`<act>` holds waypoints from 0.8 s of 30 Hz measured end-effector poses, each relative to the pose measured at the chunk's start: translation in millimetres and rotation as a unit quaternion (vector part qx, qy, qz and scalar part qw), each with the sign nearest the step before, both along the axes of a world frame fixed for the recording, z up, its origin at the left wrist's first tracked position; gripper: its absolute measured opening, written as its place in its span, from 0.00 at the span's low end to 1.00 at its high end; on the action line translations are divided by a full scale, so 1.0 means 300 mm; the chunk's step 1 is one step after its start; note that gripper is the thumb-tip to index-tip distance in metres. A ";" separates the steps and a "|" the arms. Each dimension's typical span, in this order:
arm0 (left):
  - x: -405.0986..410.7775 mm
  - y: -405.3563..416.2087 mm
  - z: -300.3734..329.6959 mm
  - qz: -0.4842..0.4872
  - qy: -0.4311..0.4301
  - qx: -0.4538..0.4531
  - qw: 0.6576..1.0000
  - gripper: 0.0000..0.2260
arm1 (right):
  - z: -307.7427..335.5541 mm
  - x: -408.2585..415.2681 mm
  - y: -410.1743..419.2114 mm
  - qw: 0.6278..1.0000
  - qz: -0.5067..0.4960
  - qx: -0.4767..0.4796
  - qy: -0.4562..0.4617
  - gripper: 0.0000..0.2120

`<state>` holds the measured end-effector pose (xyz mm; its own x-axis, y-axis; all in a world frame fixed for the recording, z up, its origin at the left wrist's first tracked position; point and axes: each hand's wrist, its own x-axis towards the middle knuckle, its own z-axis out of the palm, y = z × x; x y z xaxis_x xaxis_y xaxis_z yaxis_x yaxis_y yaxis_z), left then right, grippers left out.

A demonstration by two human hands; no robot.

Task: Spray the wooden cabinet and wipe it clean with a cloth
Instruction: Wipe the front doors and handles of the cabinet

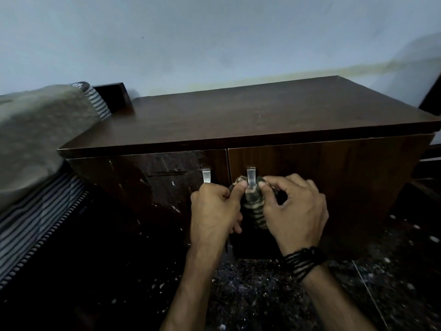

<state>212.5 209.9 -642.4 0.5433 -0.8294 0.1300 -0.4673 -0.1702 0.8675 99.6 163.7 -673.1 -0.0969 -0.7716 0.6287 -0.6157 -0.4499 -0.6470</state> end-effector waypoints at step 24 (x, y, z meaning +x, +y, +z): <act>-0.015 0.014 0.003 0.001 -0.031 -0.029 0.999 0.24 | -0.017 0.010 0.005 0.998 -0.048 -0.031 -0.014 0.03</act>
